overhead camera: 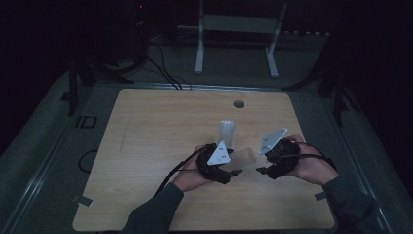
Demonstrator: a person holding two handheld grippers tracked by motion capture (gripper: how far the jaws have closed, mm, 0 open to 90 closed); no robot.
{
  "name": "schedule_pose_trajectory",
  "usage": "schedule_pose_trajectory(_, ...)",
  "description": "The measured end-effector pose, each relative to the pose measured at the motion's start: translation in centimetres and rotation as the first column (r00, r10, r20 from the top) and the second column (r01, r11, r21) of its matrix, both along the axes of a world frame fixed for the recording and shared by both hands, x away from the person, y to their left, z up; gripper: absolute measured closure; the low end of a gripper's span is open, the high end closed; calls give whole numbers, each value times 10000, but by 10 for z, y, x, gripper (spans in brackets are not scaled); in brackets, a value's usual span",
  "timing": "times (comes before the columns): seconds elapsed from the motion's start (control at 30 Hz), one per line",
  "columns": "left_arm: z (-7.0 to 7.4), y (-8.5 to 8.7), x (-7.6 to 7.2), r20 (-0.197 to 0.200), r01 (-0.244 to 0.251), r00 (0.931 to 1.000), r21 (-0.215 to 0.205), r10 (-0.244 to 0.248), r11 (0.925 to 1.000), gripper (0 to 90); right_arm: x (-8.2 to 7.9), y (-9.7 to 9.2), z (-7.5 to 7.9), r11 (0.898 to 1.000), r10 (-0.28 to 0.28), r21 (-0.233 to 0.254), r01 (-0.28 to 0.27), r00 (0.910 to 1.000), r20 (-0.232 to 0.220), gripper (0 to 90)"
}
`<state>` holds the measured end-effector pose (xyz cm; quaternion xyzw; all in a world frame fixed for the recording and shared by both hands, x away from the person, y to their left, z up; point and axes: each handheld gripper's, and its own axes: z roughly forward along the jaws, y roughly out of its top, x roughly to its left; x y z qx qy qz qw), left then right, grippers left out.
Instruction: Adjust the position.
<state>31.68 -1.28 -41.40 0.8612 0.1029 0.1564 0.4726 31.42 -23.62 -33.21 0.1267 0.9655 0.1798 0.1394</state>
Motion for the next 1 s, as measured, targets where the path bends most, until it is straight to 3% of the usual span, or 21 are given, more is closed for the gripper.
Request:
schedule_pose_trajectory(0.37,-1,-5,-2,59,201,9998,687,-205,9974,307,1,2,0,9986,70,-519,-83,9996,-259,367)
schedule_pose_trajectory(0.53,0,-6,-2,142,290,9994,884,-303,9957,307,1,3,1,9987,125,-497,-141,9994,-317,367)
schedule_pose_trajectory(0.7,-2,-11,-5,286,412,9986,1345,-455,9900,308,1,5,1,9985,267,-456,-293,9980,-569,360)
schedule_pose_trajectory(1.0,-4,-14,-6,472,490,9972,1708,-578,9841,308,2,11,-3,9970,302,-690,-356,9965,-785,330)
